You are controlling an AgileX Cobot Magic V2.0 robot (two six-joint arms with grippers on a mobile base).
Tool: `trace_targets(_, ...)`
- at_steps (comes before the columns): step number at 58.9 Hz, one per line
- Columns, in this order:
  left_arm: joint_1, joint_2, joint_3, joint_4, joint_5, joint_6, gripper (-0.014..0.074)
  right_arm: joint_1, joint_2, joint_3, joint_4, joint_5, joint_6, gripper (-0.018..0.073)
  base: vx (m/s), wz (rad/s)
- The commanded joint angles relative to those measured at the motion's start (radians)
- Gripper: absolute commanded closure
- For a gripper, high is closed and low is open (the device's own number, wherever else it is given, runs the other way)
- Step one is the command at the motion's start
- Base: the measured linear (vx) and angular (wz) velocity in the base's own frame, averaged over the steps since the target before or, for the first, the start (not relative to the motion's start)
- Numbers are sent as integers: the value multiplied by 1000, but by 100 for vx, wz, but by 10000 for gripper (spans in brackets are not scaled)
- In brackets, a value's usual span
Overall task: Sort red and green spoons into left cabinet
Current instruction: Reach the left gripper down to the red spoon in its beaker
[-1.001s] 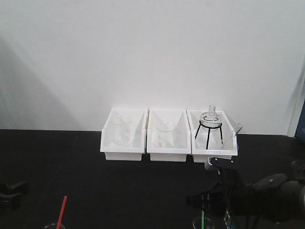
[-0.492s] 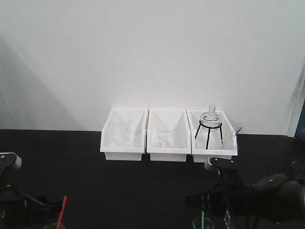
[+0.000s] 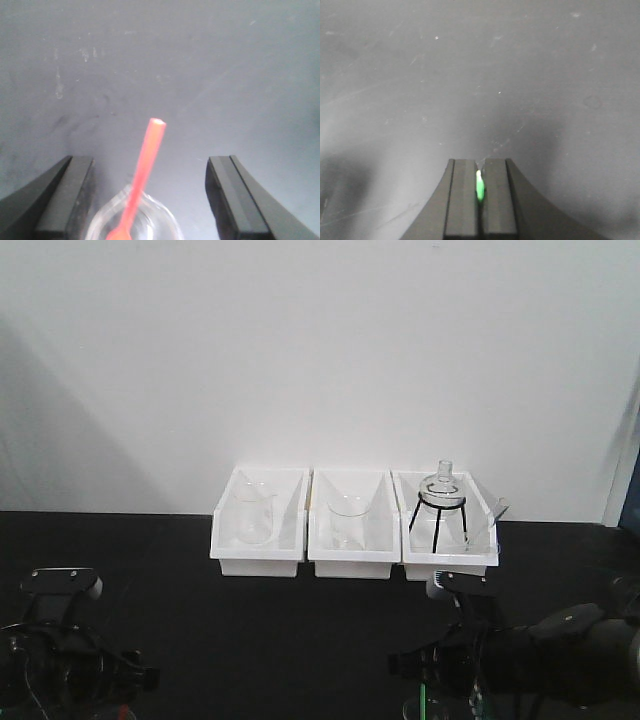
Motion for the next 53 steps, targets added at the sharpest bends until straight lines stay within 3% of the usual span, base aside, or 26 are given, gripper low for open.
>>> trace_targets(1,-3,-16,-32,-26,-59,6,21,-1,-48,-33,16,3,-13,565,0,0)
trace_targets(15,-3,17,-32,-26,-93,15,34,-1,-48,-33,17,4,-13,565,0,0)
trace_targets(53,-39,27,-32,-35,-175,37,230,-2,-48,-33,17,1,-13,565,0,0)
